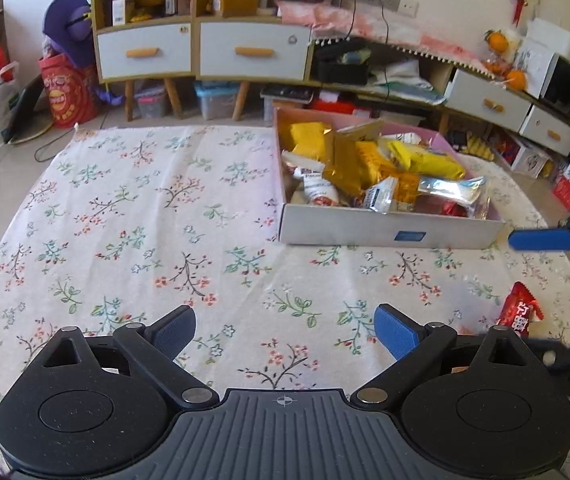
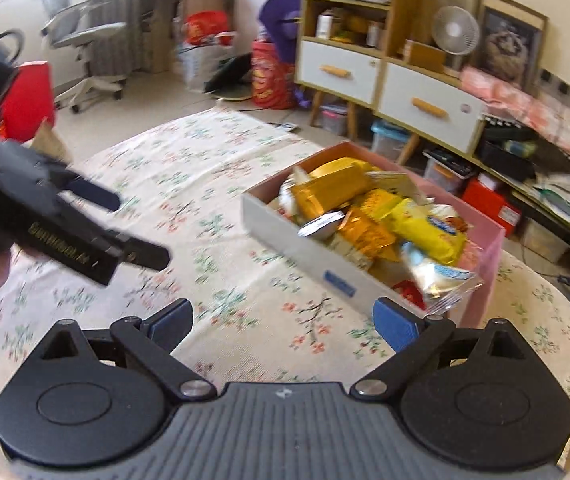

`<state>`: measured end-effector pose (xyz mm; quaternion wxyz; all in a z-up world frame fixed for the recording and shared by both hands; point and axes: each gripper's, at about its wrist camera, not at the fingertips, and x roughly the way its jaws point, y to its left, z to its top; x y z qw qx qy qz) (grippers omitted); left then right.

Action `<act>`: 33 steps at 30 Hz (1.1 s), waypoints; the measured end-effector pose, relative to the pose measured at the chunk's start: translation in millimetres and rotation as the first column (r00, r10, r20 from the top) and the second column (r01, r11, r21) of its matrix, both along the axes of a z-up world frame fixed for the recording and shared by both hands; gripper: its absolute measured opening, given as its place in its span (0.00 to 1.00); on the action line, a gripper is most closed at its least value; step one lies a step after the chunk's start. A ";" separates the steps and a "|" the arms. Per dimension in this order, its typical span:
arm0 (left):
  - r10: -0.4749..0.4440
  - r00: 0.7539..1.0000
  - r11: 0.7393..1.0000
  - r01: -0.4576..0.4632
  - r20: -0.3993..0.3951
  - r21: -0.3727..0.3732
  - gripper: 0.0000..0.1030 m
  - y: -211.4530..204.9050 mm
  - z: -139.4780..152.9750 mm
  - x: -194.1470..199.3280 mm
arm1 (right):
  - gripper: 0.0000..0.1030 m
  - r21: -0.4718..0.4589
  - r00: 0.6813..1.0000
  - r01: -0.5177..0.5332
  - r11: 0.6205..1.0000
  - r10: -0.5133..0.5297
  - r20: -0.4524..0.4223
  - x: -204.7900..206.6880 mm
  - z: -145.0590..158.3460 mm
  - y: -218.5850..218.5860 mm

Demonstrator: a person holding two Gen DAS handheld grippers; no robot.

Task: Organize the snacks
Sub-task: 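Move both open tools toward the wafer cake and red candy packet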

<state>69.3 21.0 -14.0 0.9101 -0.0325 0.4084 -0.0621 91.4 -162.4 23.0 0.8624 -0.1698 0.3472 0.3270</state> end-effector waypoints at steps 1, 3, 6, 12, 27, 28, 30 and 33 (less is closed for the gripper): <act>0.000 1.000 1.000 0.000 -0.002 -0.007 0.94 -0.3 -1.1 -1.3 | 0.93 0.005 1.000 -0.009 1.000 0.009 -0.002 -2.4 -1.6 -1.9; 0.004 1.000 0.999 -0.004 -0.006 -0.035 0.94 -1.5 -4.2 -3.8 | 0.93 0.023 1.000 -0.021 1.000 0.021 -0.015 -5.6 -4.1 -6.5; -0.013 1.000 0.998 0.012 -0.002 -0.064 0.94 -8.1 -7.4 -4.8 | 0.94 0.043 0.999 -0.030 0.999 0.031 -0.032 -7.1 -7.7 -15.0; -0.098 0.994 0.994 0.099 0.041 -0.035 0.94 -33.2 -17.2 -13.1 | 0.94 0.043 0.997 -0.052 0.998 0.054 -0.048 -14.7 -16.0 -28.4; -0.246 0.969 0.969 0.246 0.019 -0.001 0.94 -79.4 -41.6 -18.0 | 0.95 0.012 0.985 -0.140 0.990 0.140 -0.101 -19.2 -24.5 -50.0; -0.262 0.965 0.965 0.262 0.021 0.000 0.94 -82.3 -42.4 -18.5 | 0.95 0.009 0.984 -0.141 0.990 0.141 -0.110 -18.3 -25.5 -51.4; -0.283 0.959 0.959 0.283 0.016 -0.006 0.94 -87.5 -43.0 -18.6 | 0.95 0.004 0.983 -0.143 0.990 0.142 -0.119 -15.8 -27.2 -54.6; -0.302 0.953 0.953 0.302 0.013 -0.004 0.93 -94.0 -42.3 -19.3 | 0.95 -0.009 0.982 -0.138 0.990 0.136 -0.128 -11.1 -30.2 -57.9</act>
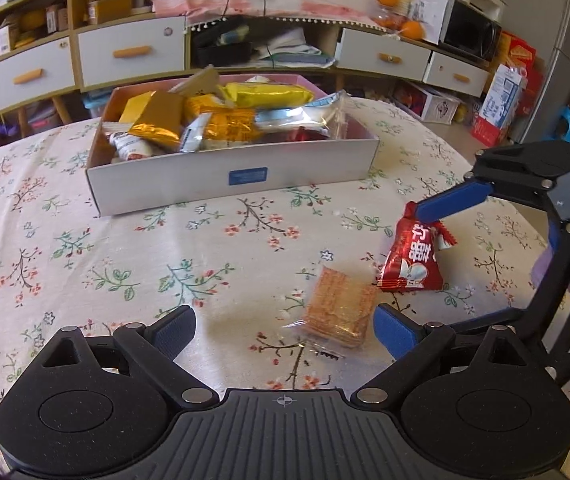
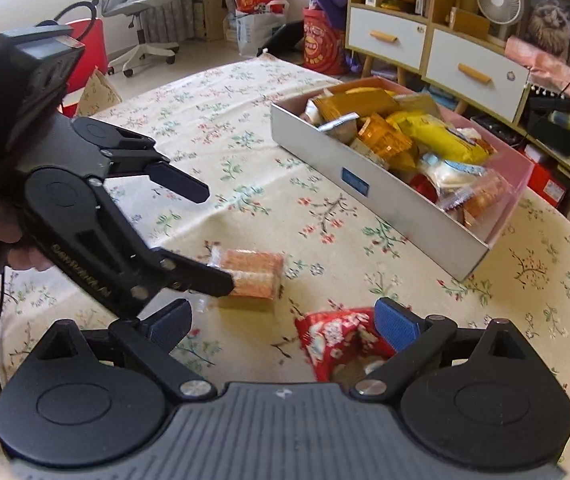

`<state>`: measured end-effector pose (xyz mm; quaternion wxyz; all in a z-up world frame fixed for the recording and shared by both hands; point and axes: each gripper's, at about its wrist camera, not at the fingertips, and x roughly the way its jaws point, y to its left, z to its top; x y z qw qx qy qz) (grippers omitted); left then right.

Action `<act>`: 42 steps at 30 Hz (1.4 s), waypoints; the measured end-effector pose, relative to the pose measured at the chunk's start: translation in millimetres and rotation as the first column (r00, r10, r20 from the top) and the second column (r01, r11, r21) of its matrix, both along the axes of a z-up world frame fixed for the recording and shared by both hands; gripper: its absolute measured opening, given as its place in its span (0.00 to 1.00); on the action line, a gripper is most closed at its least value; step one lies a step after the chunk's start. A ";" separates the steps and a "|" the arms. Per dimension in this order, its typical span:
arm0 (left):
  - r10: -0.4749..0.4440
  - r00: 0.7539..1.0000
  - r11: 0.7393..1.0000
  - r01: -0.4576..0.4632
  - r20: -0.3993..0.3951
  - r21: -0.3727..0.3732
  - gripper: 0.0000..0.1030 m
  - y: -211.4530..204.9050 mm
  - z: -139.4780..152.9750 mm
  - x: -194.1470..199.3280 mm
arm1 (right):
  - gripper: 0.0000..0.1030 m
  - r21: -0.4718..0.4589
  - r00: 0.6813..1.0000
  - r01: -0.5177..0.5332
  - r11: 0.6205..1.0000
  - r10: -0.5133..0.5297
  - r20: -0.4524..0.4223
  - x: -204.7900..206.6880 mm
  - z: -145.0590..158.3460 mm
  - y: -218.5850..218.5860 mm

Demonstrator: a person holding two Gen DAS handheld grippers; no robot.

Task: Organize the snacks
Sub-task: 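Move both open tools toward the wafer cake and red candy packet, then grasp the brown wafer cake with the left tool while the right tool grasps the red candy packet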

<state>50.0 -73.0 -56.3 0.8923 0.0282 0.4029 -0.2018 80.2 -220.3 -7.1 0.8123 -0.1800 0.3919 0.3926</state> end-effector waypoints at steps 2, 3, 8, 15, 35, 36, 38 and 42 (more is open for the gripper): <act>-0.016 1.000 1.000 0.016 -0.004 -0.004 0.92 -2.3 -0.3 0.0 | 0.94 -0.009 1.000 -0.006 1.000 0.006 0.001 1.1 -1.5 -1.3; -0.022 1.000 1.000 0.022 -0.008 -0.007 0.92 -2.8 -0.7 0.9 | 0.94 -0.011 1.000 -0.008 1.000 0.008 -0.001 2.4 -2.0 -3.2; -0.048 0.998 0.999 0.047 -0.041 -0.008 0.85 -9.0 -3.2 3.3 | 0.90 -0.035 1.000 -0.004 0.999 0.004 -0.010 7.8 -7.0 -6.2; -0.064 0.997 0.997 0.065 -0.035 0.029 0.70 -18.0 -1.8 4.1 | 0.85 -0.065 1.000 0.013 0.998 -0.012 0.002 13.1 -10.9 -9.3; -0.043 0.999 0.993 0.041 0.016 0.110 0.43 -21.8 1.0 0.8 | 0.67 -0.087 0.998 0.052 0.995 -0.050 0.025 22.6 -16.1 -6.4; -0.034 0.999 0.993 0.032 0.017 0.111 0.43 -20.3 1.5 1.4 | 0.64 -0.086 0.998 0.053 0.995 -0.051 0.027 22.9 -16.0 -5.6; -0.012 1.000 0.994 0.010 0.018 0.110 0.42 -16.4 2.6 3.1 | 0.62 -0.081 0.998 0.055 0.995 -0.052 0.033 23.8 -15.3 -3.6; 0.022 1.000 0.994 -0.024 0.017 0.105 0.42 -9.1 4.4 6.4 | 0.56 -0.078 0.998 0.053 0.996 -0.050 0.040 25.6 -14.6 2.2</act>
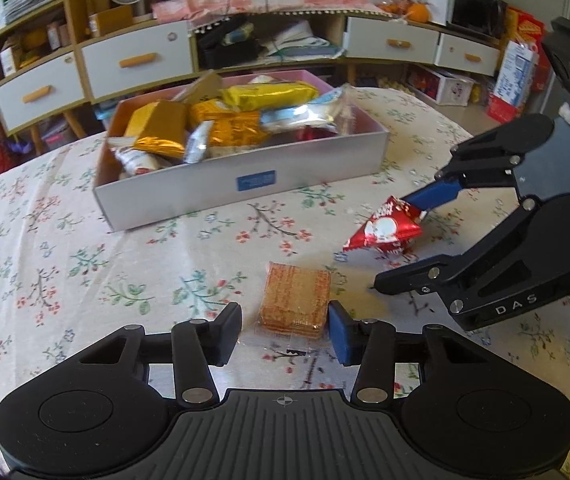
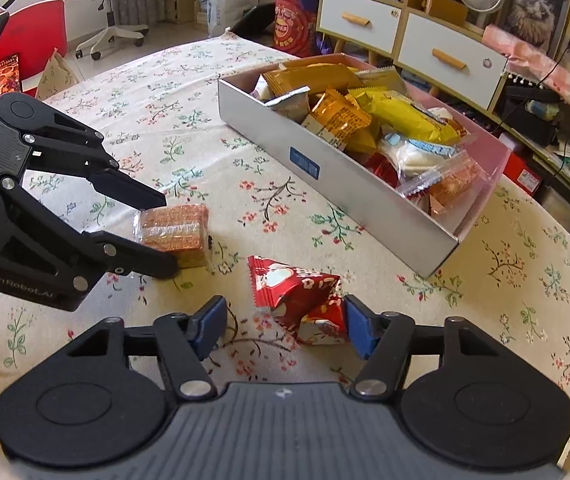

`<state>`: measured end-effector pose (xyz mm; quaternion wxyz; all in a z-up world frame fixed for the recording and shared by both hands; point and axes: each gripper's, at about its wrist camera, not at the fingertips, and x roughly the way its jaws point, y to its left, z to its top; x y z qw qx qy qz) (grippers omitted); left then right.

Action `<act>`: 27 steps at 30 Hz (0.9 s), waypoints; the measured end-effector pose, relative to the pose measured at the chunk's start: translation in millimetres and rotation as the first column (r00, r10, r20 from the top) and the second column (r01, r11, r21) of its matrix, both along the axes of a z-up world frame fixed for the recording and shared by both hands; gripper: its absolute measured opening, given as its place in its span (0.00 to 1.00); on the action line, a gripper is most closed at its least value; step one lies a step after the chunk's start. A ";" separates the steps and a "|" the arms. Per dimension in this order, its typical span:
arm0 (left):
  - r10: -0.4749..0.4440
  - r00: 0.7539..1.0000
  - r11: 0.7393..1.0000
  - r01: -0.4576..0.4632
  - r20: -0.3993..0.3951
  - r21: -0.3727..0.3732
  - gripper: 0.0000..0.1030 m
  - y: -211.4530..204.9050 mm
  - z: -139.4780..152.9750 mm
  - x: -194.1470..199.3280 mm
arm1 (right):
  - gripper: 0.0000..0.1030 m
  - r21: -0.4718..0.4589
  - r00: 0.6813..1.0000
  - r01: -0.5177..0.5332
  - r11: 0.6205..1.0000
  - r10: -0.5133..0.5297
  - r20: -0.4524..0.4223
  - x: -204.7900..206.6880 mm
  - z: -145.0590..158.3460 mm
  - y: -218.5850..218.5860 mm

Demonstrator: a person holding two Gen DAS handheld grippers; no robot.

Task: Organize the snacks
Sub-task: 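Grasp the brown wafer cake with the left tool while the right tool grasps the red candy packet, then carry both snacks into the pink box and open both tools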

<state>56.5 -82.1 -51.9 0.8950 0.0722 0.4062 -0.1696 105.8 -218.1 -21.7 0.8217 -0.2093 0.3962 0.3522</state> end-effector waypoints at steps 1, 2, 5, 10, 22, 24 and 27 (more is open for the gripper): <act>0.006 1.000 1.000 -0.006 0.001 0.000 0.42 1.2 0.5 0.4 | 0.55 -0.003 1.000 -0.001 1.000 0.001 0.003 -0.1 0.1 1.7; 0.011 1.000 1.000 -0.011 0.001 0.000 0.42 2.4 1.1 0.6 | 0.52 -0.006 1.000 -0.003 1.000 0.003 0.006 0.1 0.1 3.6; 0.024 1.000 1.000 -0.024 0.004 -0.001 0.42 5.3 2.5 0.9 | 0.41 -0.011 1.000 -0.005 1.000 0.005 0.018 -0.1 0.6 8.2; 0.048 0.999 0.999 -0.048 0.007 -0.004 0.42 9.5 5.5 2.6 | 0.32 -0.008 1.000 -0.002 1.000 0.003 0.029 0.6 2.6 12.7; 0.135 0.990 0.989 -0.133 0.038 -0.060 0.42 25.9 24.2 15.3 | 0.31 0.047 0.996 0.014 0.999 -0.018 0.083 2.7 24.0 23.0; 0.155 0.987 0.985 -0.151 0.046 -0.080 0.42 29.4 28.9 17.7 | 0.31 0.062 0.995 0.029 0.998 -0.035 0.094 6.4 28.6 23.7; 0.172 0.983 0.982 -0.166 0.058 -0.088 0.42 33.4 34.7 22.1 | 0.31 0.086 0.990 0.066 0.994 -0.076 0.115 11.6 36.1 25.0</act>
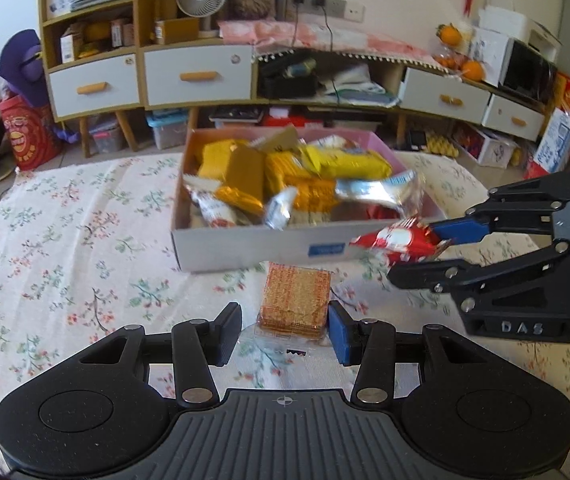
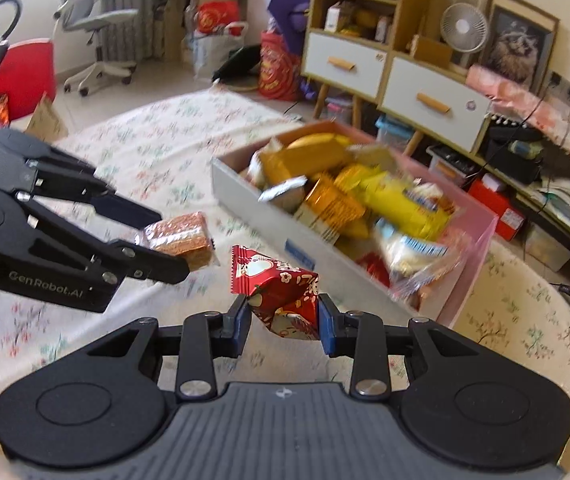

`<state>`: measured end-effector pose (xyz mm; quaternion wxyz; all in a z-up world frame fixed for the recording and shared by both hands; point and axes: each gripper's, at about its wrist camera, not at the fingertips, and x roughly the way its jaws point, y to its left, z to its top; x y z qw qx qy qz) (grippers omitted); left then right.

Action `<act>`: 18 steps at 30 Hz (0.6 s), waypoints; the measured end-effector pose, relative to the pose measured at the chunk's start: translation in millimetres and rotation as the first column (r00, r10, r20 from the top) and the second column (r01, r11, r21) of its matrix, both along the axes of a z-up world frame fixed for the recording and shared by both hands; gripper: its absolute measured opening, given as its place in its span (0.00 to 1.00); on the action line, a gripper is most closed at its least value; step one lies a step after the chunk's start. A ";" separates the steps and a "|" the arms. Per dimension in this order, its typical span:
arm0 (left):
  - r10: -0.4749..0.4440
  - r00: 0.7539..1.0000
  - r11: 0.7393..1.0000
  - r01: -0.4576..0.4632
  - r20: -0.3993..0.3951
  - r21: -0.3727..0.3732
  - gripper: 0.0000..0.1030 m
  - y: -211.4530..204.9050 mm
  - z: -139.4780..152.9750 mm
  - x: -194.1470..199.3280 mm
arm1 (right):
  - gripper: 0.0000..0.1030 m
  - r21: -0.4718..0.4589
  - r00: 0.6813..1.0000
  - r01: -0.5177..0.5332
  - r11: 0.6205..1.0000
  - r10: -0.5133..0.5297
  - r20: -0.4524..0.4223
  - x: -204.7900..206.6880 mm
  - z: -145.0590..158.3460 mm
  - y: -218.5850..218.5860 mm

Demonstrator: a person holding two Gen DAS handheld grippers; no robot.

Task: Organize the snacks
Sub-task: 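Carry both snacks into the pink box and open both tools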

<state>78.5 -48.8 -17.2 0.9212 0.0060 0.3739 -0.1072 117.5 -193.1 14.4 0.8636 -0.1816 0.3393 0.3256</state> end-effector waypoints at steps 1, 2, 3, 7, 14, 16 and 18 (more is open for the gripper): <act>0.001 1.000 1.000 -0.001 0.003 0.004 0.42 1.0 1.9 2.5 | 0.31 0.009 1.000 0.016 1.000 -0.016 0.007 1.3 2.3 -0.1; 0.002 1.000 1.000 -0.002 0.008 0.009 0.42 2.2 4.0 5.9 | 0.31 0.018 0.999 0.033 0.999 -0.033 0.016 3.3 5.3 0.5; 0.005 1.000 1.000 -0.005 0.011 0.014 0.42 3.3 5.7 9.6 | 0.31 0.028 0.998 0.051 0.998 -0.052 0.025 5.6 8.7 1.0; 0.011 1.000 1.000 -0.012 0.022 0.020 0.42 5.3 12.4 31.7 | 0.31 0.064 0.991 0.121 0.991 -0.125 0.054 17.2 18.8 4.4; -0.008 0.999 1.000 0.007 0.043 0.025 0.42 -7.6 17.7 79.6 | 0.31 0.063 0.965 0.242 0.968 -0.247 0.090 46.2 21.3 3.7; -0.012 0.999 1.000 0.011 0.048 0.027 0.43 -11.4 16.8 92.4 | 0.31 0.057 0.956 0.271 0.961 -0.275 0.102 55.7 21.6 3.4; -0.009 0.999 1.000 0.008 0.048 0.027 0.43 -14.1 14.6 105.8 | 0.31 0.053 0.947 0.295 0.954 -0.300 0.112 65.8 21.9 3.4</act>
